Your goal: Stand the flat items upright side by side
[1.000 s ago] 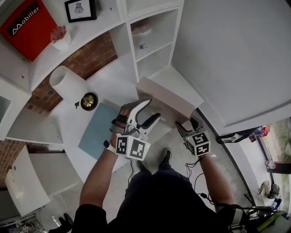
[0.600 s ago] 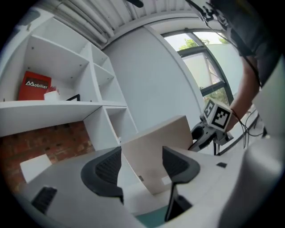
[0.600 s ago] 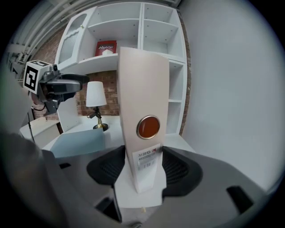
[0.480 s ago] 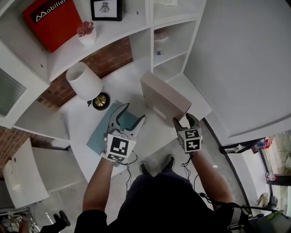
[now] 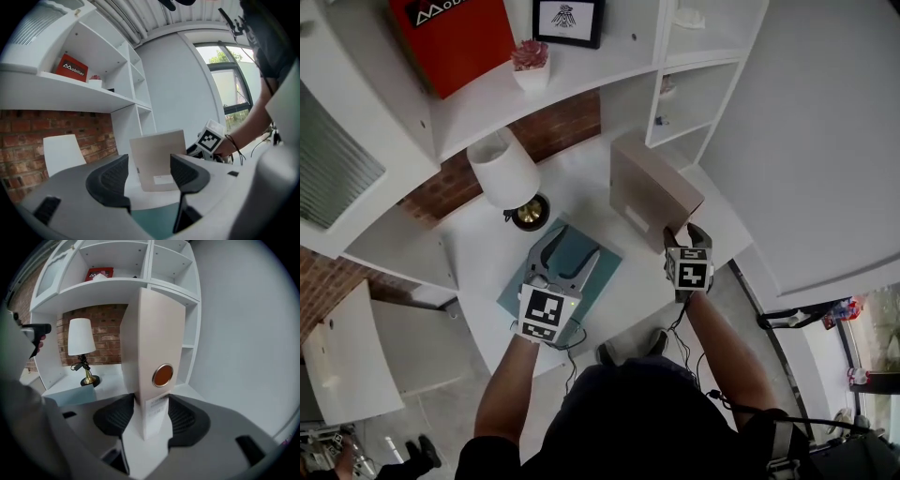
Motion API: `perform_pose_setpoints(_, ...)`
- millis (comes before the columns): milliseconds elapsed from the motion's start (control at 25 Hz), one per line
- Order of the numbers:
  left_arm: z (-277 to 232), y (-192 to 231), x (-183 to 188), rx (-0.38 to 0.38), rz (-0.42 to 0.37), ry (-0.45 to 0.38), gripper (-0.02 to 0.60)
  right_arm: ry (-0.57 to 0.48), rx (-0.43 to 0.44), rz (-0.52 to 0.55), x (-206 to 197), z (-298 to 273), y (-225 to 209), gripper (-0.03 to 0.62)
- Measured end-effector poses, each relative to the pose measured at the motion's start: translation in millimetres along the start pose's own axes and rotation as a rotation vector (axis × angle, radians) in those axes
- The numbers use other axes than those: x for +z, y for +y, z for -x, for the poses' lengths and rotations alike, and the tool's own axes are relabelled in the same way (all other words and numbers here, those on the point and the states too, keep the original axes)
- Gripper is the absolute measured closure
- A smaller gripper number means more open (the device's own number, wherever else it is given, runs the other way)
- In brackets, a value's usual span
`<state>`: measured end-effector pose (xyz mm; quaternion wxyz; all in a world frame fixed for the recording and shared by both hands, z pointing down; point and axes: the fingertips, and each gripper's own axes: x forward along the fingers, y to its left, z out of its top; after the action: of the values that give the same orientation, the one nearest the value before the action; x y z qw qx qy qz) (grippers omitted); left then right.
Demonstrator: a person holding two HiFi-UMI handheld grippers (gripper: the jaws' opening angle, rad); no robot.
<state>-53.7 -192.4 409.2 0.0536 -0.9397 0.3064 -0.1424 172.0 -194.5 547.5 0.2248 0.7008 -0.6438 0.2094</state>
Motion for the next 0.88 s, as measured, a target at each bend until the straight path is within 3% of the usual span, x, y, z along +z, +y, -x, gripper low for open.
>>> perform_pose_setpoints(360, 22.9, 31.8, -21.4, 0.024, 0.098, 0.002, 0.312, -0.005, -0.046, -0.042, 20.4, -27.2, 17.2, 0.39)
perform_pose_setpoints(560, 5.1, 33.4, -27.0, 0.003, 0.135, 0.003, 0.313, -0.035, 0.019, -0.041, 27.6, -33.4, 28.7, 0.365)
perform_pose_setpoints(760, -38.1, 25.5, -20.4, -0.054, 0.27, -0.011, 0.313, -0.095, 0.104, 0.115, 35.3, -26.2, 26.3, 0.28)
perform_pose_setpoints(880, -73.9, 21.3, -26.1, -0.082, 0.364, 0.01, 0.313, -0.103, 0.155, 0.212, 36.1, -32.1, 22.3, 0.263)
